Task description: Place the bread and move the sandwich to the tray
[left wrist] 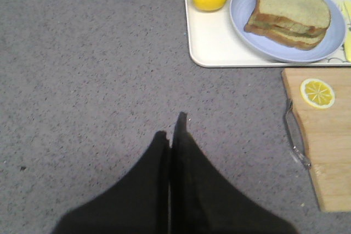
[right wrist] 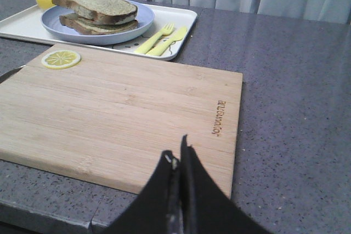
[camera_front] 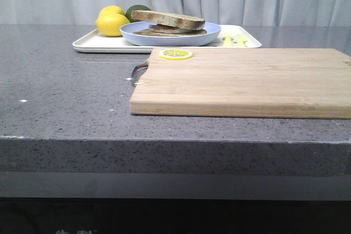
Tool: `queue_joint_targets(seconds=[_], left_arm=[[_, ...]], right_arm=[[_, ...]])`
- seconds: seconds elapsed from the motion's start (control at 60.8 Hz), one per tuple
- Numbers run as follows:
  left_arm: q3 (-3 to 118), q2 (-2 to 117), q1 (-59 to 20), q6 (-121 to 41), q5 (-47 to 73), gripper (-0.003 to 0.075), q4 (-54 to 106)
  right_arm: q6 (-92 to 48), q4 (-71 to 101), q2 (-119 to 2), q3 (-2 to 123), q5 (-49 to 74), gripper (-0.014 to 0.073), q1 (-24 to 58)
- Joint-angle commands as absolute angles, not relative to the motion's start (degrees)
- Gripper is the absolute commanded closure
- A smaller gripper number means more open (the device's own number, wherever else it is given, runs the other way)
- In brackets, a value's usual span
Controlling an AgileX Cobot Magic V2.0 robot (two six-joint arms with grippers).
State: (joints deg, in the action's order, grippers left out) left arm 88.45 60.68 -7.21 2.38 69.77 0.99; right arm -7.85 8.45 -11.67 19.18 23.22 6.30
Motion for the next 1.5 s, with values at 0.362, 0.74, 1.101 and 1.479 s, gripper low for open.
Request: queue_joint_targets(seconds=[0.362,0.74,1.101,1.479], left_arm=[[55.21,28.60,-7.48,2.36,48.59,0.0738,0.00],[39.51,3.48,-7.48,2.36,40.39,0.0738,1.49],[35.43,0.00,-7.48,2.36,31.83,0.0738,5.53],[32.62,0.00,-7.48,2.36,31.83,0.0738,5.53]], right_arm=[[-8.08,8.75,-12.26,20.78,18.65,0.0703,6.31],[-8.08,8.75,-12.26,20.78,18.65,0.0703,6.31],[-8.08,8.75,-12.26,20.78,18.65,0.0703,6.31],[-8.08,8.75,-12.26,20.78,18.65,0.0703,6.31]])
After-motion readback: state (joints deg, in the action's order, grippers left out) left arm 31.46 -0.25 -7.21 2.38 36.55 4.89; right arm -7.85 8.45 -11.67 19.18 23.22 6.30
